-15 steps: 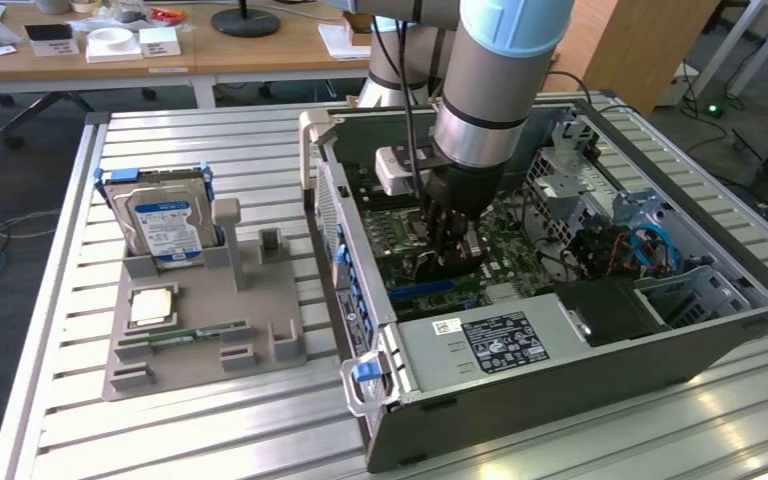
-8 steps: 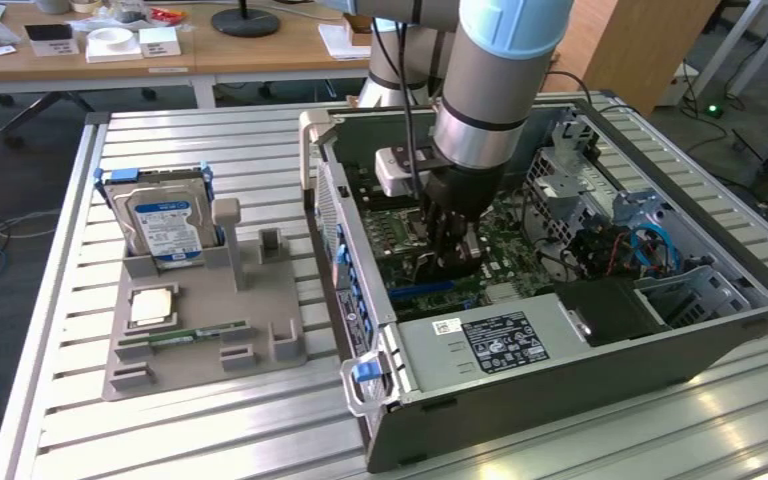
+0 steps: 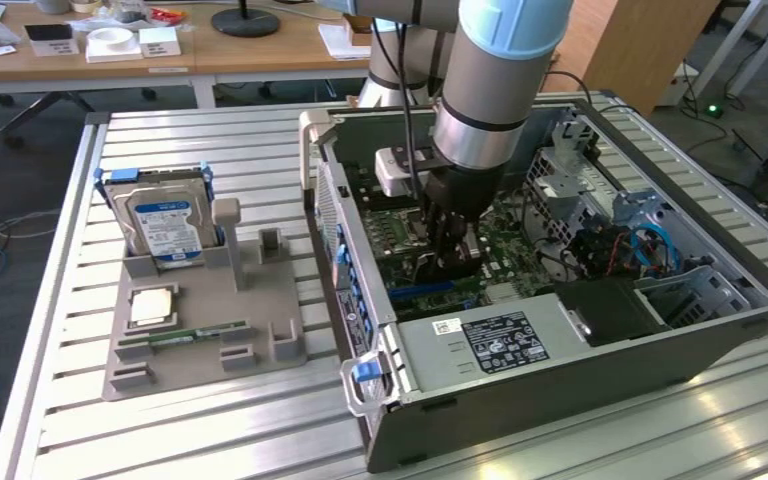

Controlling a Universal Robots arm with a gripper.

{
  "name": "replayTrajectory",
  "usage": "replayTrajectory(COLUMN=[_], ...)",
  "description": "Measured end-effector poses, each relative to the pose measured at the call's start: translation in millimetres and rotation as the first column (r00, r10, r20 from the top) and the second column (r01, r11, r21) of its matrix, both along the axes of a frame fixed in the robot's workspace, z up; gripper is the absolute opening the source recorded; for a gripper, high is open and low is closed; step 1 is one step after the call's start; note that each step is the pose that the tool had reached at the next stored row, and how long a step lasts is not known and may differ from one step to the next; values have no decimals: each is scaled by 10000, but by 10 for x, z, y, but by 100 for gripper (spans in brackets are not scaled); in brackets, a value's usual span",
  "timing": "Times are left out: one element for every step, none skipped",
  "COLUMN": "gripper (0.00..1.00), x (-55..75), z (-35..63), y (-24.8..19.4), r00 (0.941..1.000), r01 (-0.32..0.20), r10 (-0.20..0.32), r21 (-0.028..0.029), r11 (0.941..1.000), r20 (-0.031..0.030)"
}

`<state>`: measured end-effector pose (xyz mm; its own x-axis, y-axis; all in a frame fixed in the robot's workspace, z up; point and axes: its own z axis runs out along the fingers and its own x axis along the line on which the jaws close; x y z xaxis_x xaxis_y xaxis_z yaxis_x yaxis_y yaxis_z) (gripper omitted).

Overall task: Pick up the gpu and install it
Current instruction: 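Insert the gpu into the slot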

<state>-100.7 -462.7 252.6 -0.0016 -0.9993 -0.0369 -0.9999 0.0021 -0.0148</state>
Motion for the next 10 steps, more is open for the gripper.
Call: replayTrajectory(gripper=[26,26,26,26,26,26,26,26,26,26], x=[0,0,0,0,0,0,0,0,-3,-10], z=[-1,-2,-3,-3,-3,-3,-3,-3,-3,-4], y=[0,0,0,0,0,0,0,0,0,1], r00=[10000,10000,10000,10000,10000,10000,10000,10000,10000,10000], r01=[4,25,66,88,89,89,89,89,92,94], r10=[-4,-25,-66,-88,-89,-89,-89,-89,-92,-94], r21=[0,0,-1,-2,-3,-3,-3,-3,-3,-1], r11=[10000,10000,10000,10000,10000,10000,10000,10000,10000,10000], r20=[0,0,0,0,0,0,0,0,1,3])
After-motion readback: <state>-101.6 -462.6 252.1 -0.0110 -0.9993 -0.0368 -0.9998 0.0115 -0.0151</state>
